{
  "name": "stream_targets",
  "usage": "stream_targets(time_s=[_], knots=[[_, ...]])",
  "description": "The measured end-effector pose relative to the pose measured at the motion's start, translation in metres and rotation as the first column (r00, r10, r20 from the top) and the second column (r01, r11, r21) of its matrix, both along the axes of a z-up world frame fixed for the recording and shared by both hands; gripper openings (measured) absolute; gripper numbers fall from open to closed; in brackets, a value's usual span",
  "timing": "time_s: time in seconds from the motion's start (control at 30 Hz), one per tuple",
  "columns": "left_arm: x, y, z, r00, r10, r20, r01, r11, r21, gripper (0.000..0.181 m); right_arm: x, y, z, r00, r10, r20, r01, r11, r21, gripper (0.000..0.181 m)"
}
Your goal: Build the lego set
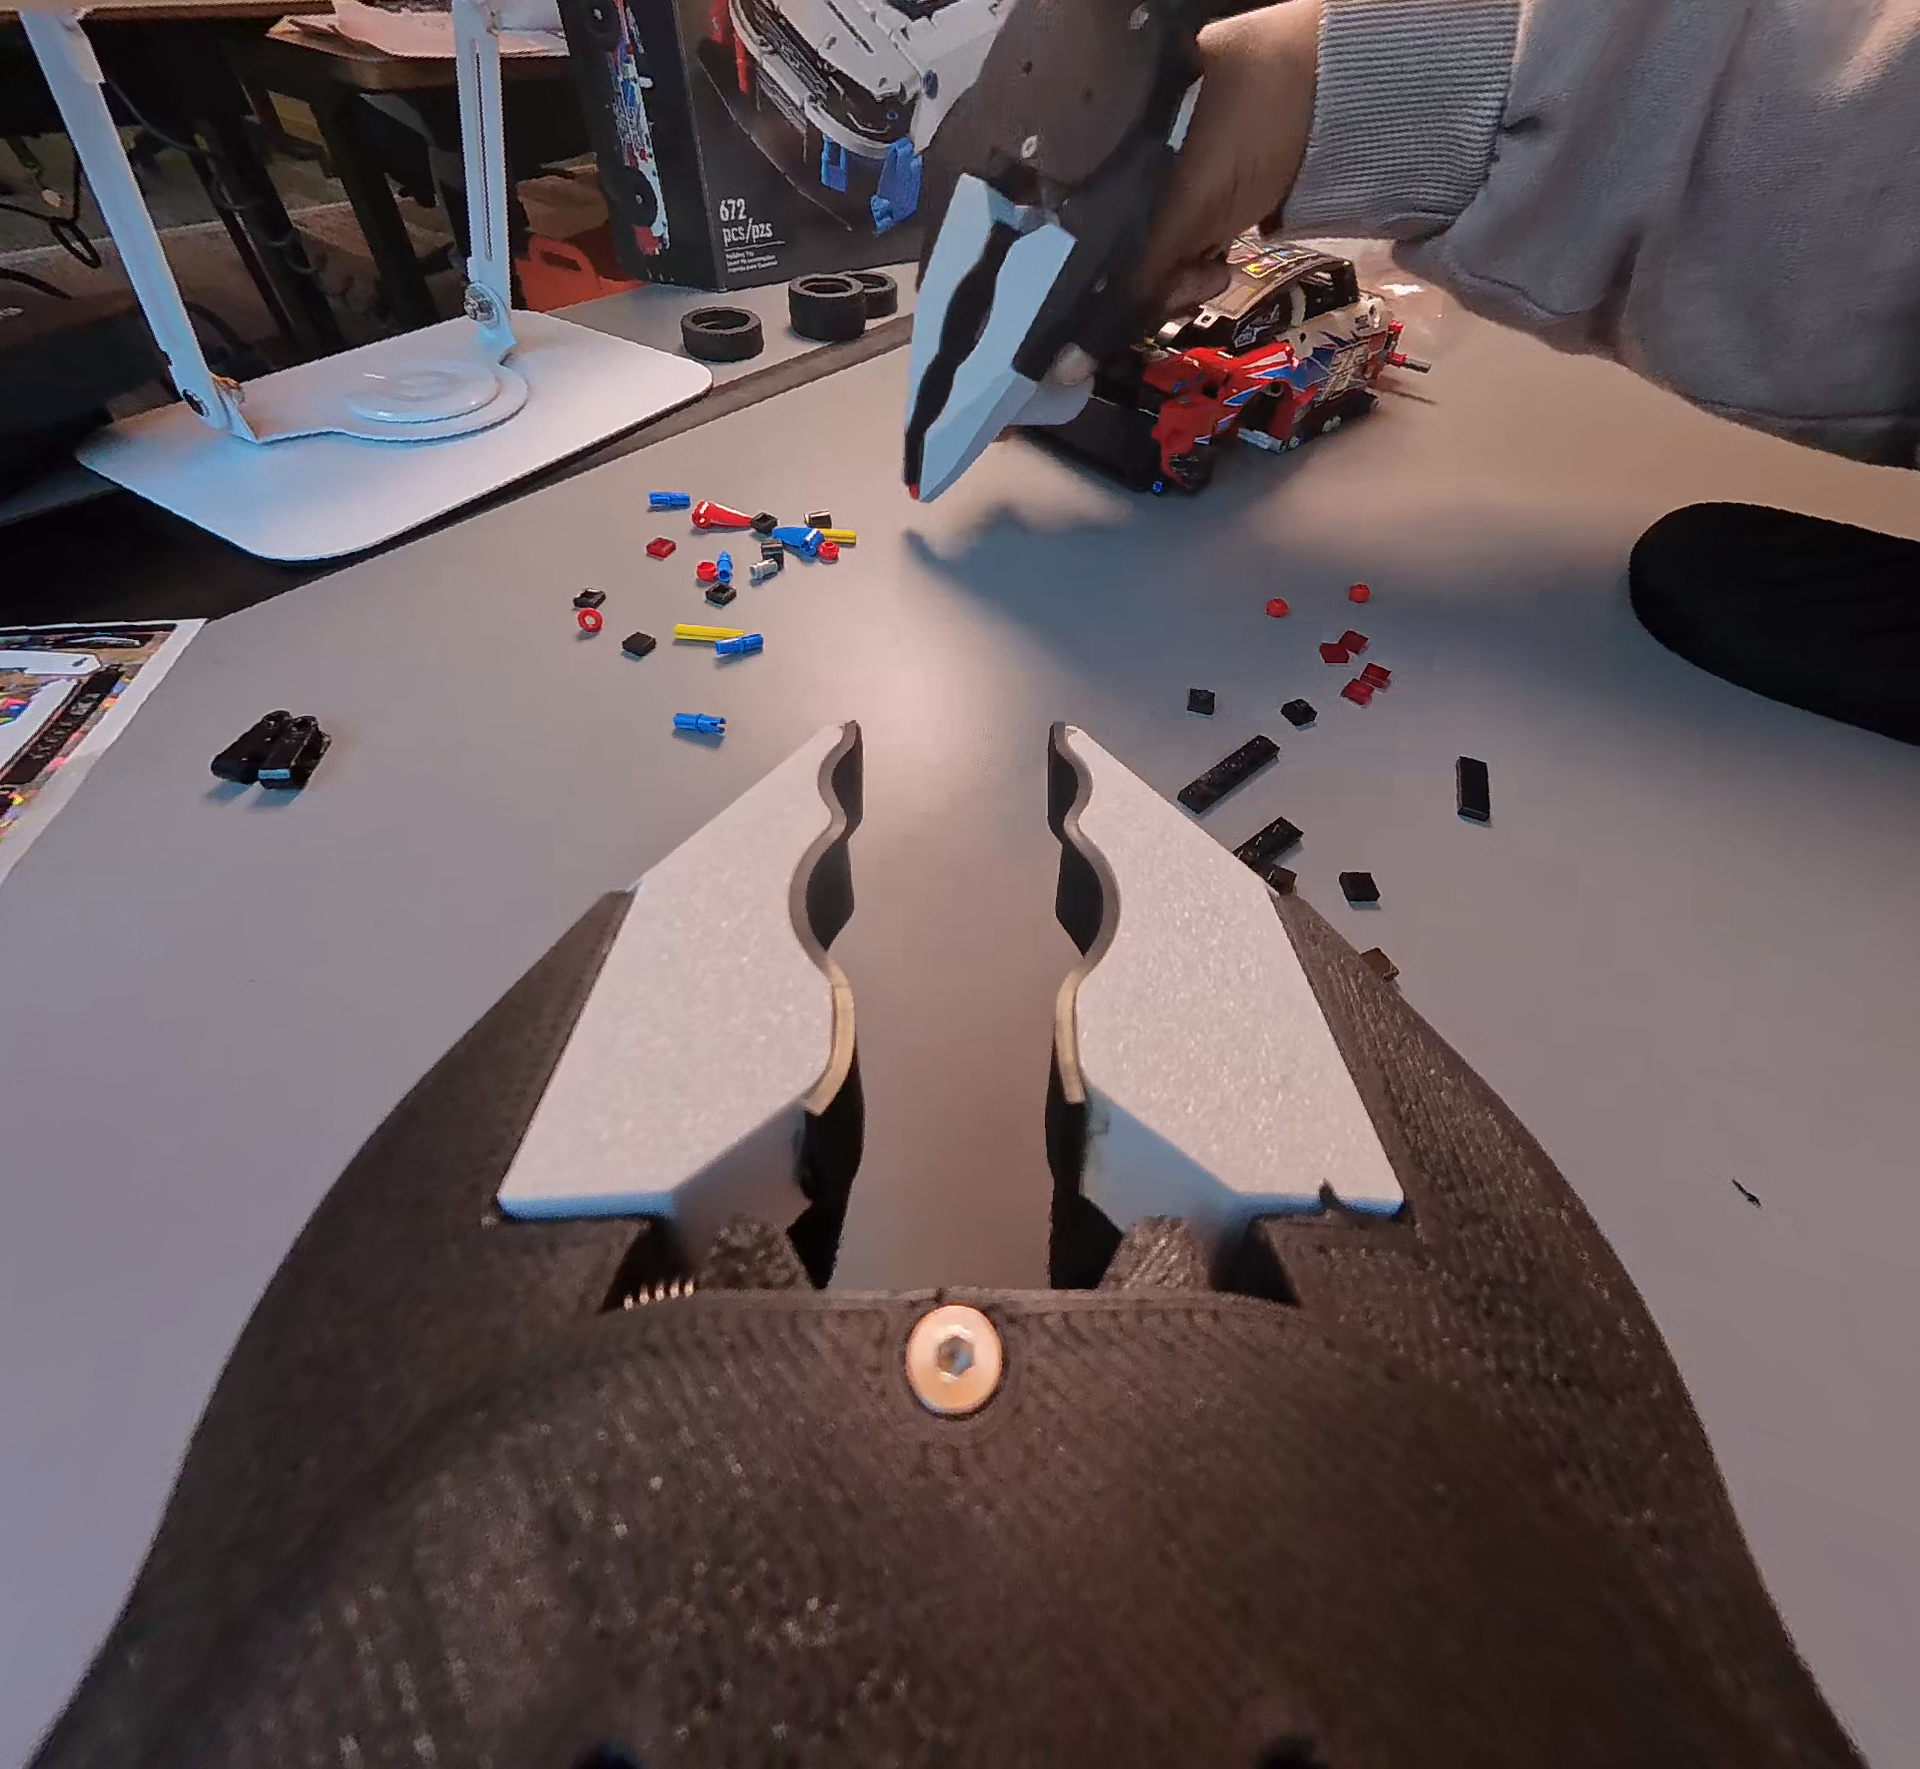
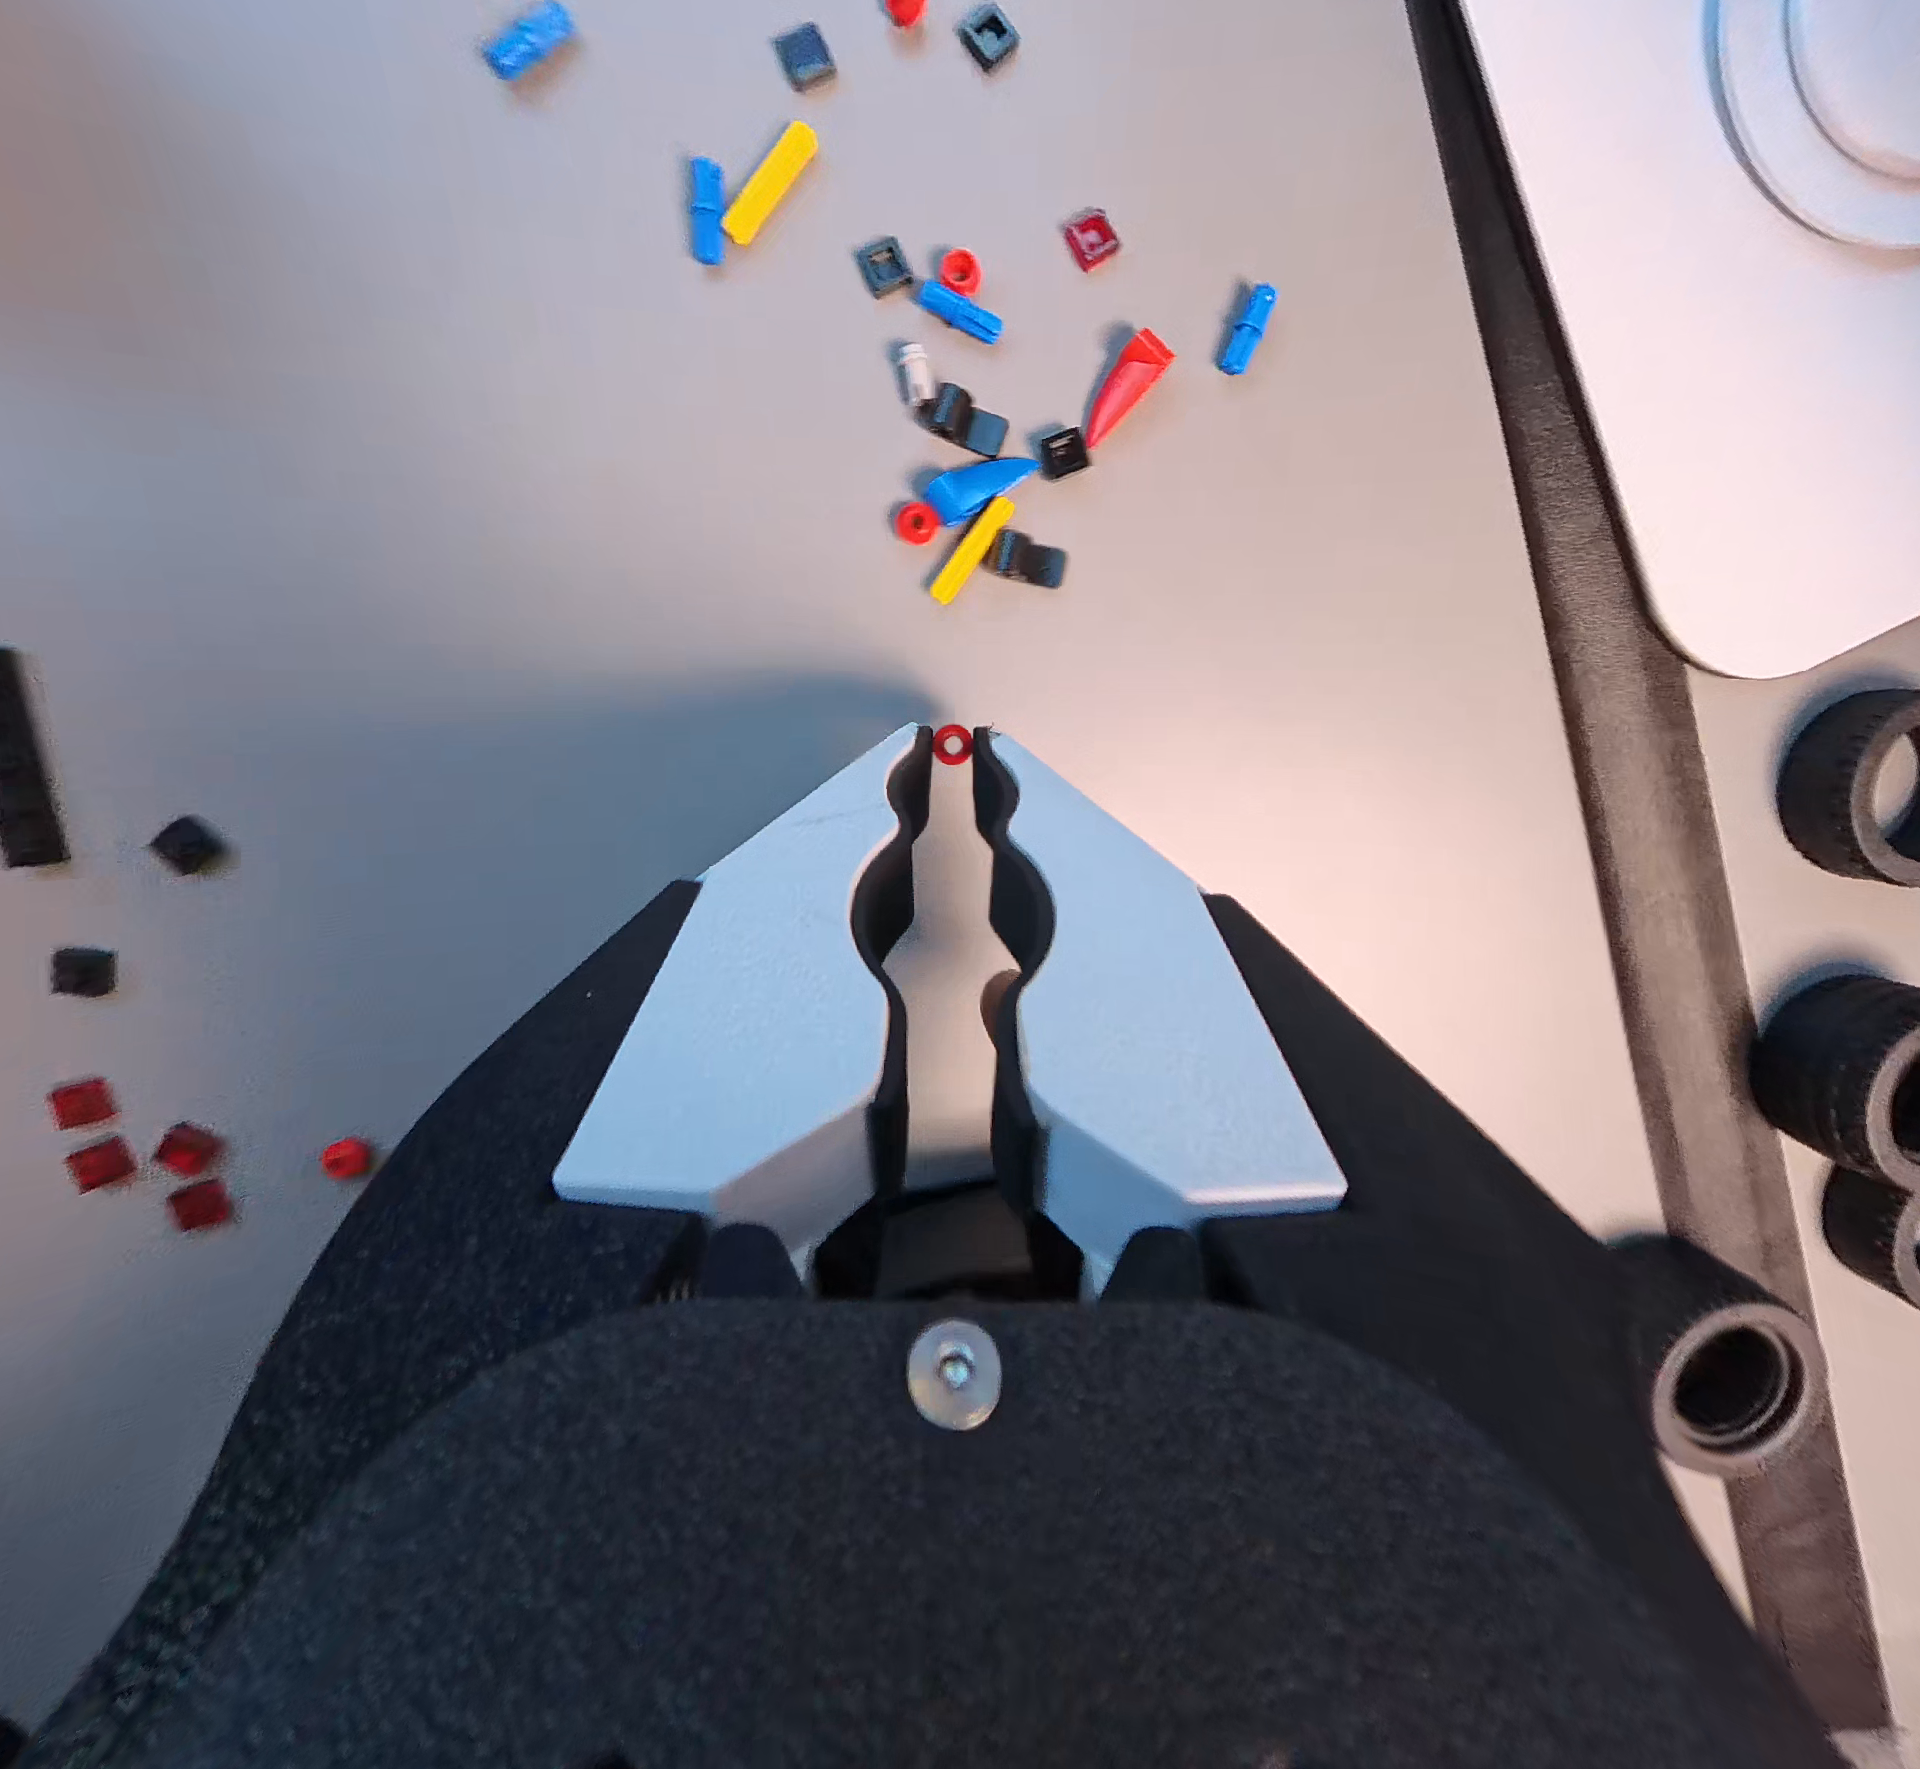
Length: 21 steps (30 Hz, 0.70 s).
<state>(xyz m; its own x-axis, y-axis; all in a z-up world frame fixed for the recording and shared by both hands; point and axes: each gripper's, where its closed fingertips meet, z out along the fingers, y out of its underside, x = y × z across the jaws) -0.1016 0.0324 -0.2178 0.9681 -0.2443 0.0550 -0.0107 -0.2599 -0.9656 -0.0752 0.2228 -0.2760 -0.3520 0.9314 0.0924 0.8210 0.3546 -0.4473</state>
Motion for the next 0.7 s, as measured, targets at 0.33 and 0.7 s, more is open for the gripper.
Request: stream_targets(time_s=[0.33,0.7], knots=[[0.005,0.001,-0.001,1.000,-0.012,-0.017,0.012,1.000,-0.002,0.034,0.126,-0.078,0.002,0.989,0.137,0.061,-0.133,0.990,-0.051,0.005],[-0.002,0.000,-0.004,0.999,0.020,-0.031,-0.021,1.000,-0.015,0.034,0.136,-0.075,-0.007,0.994,0.102,0.037,-0.101,0.995,-0.019,0.011]])
